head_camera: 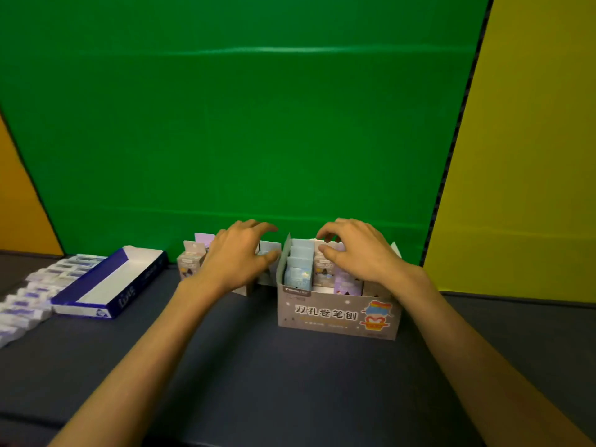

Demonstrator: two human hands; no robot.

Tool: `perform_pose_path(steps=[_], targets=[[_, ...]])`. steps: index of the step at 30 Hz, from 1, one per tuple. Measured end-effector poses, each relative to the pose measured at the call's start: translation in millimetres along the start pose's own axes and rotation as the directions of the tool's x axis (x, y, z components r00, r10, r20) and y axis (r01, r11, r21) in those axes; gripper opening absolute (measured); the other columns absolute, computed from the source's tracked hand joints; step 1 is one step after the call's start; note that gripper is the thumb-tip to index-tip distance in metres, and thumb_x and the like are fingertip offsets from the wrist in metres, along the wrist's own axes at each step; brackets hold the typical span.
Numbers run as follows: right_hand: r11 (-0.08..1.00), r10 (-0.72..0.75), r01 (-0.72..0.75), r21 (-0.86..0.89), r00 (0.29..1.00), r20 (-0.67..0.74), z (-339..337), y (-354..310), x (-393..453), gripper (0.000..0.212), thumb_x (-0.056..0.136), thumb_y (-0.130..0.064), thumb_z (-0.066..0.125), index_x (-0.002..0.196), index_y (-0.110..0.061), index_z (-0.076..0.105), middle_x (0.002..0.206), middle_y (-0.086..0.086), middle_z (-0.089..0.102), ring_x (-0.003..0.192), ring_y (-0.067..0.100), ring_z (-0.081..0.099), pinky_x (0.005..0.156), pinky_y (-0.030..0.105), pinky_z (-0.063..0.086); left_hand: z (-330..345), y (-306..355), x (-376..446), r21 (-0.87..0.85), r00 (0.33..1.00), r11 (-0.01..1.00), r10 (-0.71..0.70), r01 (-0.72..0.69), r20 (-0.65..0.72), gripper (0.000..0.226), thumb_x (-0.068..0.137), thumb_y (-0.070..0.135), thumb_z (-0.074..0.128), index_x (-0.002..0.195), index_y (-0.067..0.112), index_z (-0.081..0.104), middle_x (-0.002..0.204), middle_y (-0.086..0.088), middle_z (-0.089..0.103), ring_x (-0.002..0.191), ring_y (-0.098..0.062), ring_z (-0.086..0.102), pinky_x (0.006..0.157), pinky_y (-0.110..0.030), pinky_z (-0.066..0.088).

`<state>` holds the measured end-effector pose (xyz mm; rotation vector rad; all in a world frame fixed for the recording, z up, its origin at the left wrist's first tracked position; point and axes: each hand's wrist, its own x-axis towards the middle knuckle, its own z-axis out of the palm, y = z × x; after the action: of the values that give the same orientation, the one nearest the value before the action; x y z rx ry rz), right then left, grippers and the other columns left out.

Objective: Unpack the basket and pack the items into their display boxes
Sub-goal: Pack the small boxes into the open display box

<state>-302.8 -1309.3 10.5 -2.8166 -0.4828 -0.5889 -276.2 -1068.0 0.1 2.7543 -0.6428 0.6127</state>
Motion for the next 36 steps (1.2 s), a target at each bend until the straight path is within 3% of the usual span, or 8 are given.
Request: perform_pose_path(steps=[6,11,17,22,27,32,36], targets=[[1.000,0.002,-0.002,-0.002,1.000,-0.003,25.1,-68.0,27.9,0.029,0.093,-0.037,0.059,0.120,-0.026,0.064,0.115,-0.004,0.067,0.108,0.020,0.060,0.093,0.040,0.048,-20.4,-90.5,-29.7,-0.001,0.995,0.995,-0.097,0.097,0.020,0.058,0.083,0.055,0.053,0.134,0.028,0.057,0.123,-0.003,0.062,0.115,-0.031,0.056,0.088,-0.043,0.048],[0.993,0.024,-0.023,-0.117,1.000,0.007,47.6,-118.4,48.1,0.033,0.094,-0.034,0.059,0.126,-0.023,0.061,0.120,-0.002,0.064,0.113,0.021,0.056,0.092,0.036,0.042,-15.8,-155.1,-32.2,0.028,0.989,0.993,-0.117,0.115,0.089,0.078,0.083,0.044,0.070,0.150,0.022,0.036,0.140,-0.009,0.049,0.127,-0.032,0.046,0.099,-0.046,0.043],[0.946,0.130,-0.115,-0.303,0.991,0.030,77.1,-149.9,67.7,0.050,0.090,-0.039,0.062,0.134,-0.018,0.052,0.125,0.004,0.061,0.116,0.026,0.051,0.096,0.040,0.039,3.3,-193.9,-21.4,0.056,0.975,0.998,-0.036,0.025,0.218,0.099,0.080,0.049,0.074,0.157,0.023,0.017,0.153,-0.008,0.030,0.138,-0.031,0.032,0.108,-0.050,0.037],[0.916,0.214,-0.158,-0.369,0.970,0.115,99.6,-161.3,75.6,0.065,0.085,-0.046,0.068,0.136,-0.014,0.046,0.128,0.008,0.060,0.116,0.028,0.053,0.101,0.042,0.041,10.3,-205.9,-12.9,0.049,0.962,0.997,0.050,-0.065,0.269,0.091,0.077,0.051,0.076,0.152,0.028,0.030,0.151,-0.005,0.033,0.137,-0.028,0.034,0.108,-0.049,0.037],[0.903,0.228,-0.153,-0.401,0.963,0.147,107.8,-166.3,79.1,0.065,0.084,-0.043,0.071,0.137,-0.013,0.047,0.128,0.008,0.055,0.118,0.027,0.049,0.102,0.041,0.039,14.4,-210.1,-15.4,0.018,0.982,0.993,0.115,-0.119,0.151,0.065,0.074,0.038,0.080,0.127,0.026,0.044,0.126,-0.001,0.050,0.115,-0.024,0.047,0.090,-0.040,0.041],[0.931,0.210,-0.156,-0.329,0.968,0.138,110.7,-169.3,77.2,0.045,0.084,-0.035,0.072,0.119,-0.015,0.054,0.114,0.006,0.062,0.107,0.027,0.055,0.090,0.039,0.041,12.1,-206.3,-20.1,-0.051,0.981,0.991,0.131,-0.125,0.142,0.049,0.074,0.052,0.076,0.107,0.025,0.051,0.106,0.004,0.063,0.096,-0.022,0.056,0.074,-0.034,0.033],[0.962,0.238,-0.215,-0.168,0.962,0.134,106.3,-171.0,75.5,0.045,0.082,-0.034,0.075,0.119,-0.019,0.054,0.113,0.005,0.066,0.102,0.027,0.062,0.081,0.037,0.050,1.0,-211.0,-17.4,-0.157,0.988,0.986,0.074,-0.053,0.133,0.039,0.072,0.052,0.078,0.099,0.029,0.060,0.101,0.005,0.065,0.091,-0.021,0.059,0.069,-0.032,0.040]])
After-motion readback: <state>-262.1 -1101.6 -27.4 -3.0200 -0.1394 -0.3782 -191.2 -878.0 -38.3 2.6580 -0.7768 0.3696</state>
